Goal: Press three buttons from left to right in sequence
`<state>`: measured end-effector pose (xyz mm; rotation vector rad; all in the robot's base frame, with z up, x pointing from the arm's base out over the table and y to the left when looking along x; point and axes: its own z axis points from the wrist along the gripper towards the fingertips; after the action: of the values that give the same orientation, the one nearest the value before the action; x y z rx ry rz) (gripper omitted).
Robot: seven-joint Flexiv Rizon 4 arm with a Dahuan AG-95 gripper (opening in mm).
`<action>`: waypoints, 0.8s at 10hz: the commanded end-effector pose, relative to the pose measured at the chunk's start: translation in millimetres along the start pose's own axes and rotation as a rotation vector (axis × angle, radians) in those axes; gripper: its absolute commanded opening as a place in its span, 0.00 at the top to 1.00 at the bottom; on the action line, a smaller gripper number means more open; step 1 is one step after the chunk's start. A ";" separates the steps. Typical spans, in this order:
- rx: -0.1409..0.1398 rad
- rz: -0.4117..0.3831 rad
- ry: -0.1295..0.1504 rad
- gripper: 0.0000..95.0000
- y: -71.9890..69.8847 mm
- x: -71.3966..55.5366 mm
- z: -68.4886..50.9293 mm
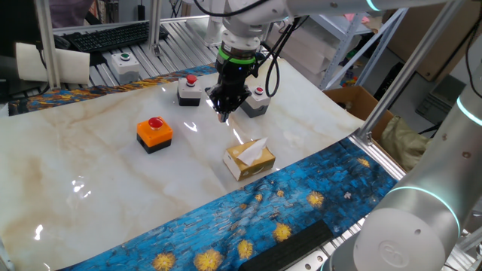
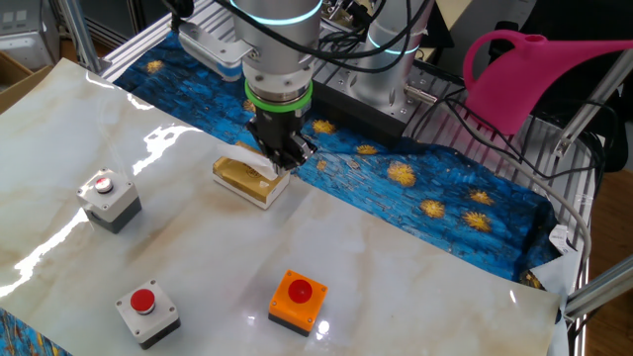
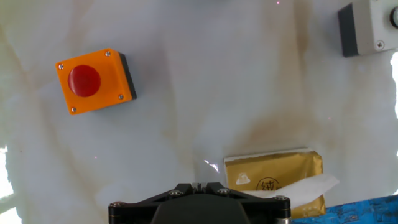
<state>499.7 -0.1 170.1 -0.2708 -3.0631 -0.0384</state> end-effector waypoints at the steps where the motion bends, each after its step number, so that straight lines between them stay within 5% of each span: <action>1: -0.001 0.030 -0.005 1.00 0.1 -0.3 0.1; 2: -0.001 0.049 -0.010 1.00 0.1 -0.3 0.1; 4: -0.015 0.114 -0.073 1.00 0.1 -0.3 0.1; 6: -0.028 0.195 -0.082 1.00 0.1 -0.3 0.1; 8: -0.040 0.195 -0.090 1.00 0.1 -0.3 0.1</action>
<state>498.4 -0.5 170.9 -0.5884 -3.1070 -0.0759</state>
